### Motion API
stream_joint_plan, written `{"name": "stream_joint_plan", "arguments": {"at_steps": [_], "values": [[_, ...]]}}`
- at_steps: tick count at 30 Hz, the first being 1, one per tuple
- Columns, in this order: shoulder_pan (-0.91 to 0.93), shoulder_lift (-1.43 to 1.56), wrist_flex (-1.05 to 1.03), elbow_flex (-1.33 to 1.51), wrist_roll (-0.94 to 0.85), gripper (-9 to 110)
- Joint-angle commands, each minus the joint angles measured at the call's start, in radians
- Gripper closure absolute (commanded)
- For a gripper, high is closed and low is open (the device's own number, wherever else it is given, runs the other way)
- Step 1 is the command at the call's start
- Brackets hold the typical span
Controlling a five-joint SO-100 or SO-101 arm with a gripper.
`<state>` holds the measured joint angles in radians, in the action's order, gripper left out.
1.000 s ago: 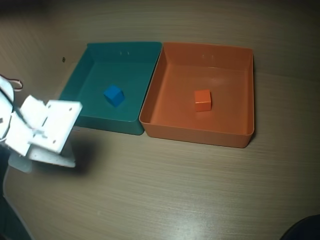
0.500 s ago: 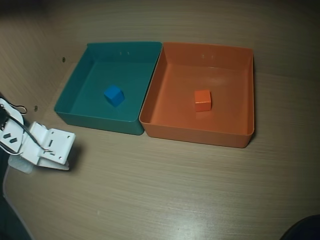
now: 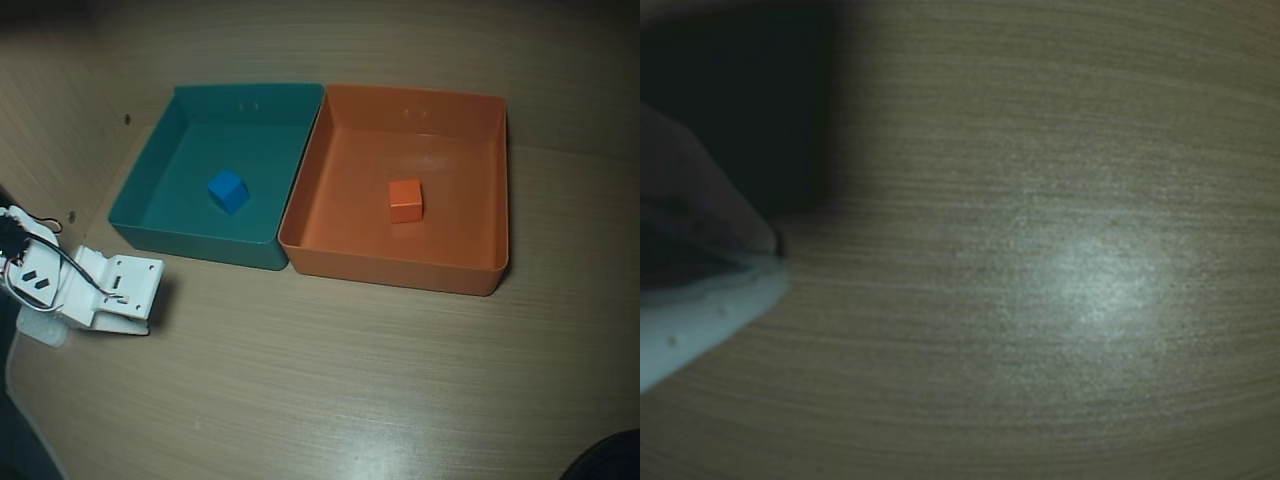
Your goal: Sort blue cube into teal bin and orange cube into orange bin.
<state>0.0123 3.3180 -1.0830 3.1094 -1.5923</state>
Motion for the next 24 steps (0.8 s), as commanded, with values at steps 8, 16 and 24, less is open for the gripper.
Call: {"name": "stream_joint_plan", "arguments": {"at_steps": [8, 16, 24], "values": [[0.002, 0.038, -0.293, 0.063, 0.008, 105], [-0.012, 0.037, -0.268, 0.063, 0.014, 104], [-0.012, 0.037, -0.268, 0.063, 0.014, 104]]}}
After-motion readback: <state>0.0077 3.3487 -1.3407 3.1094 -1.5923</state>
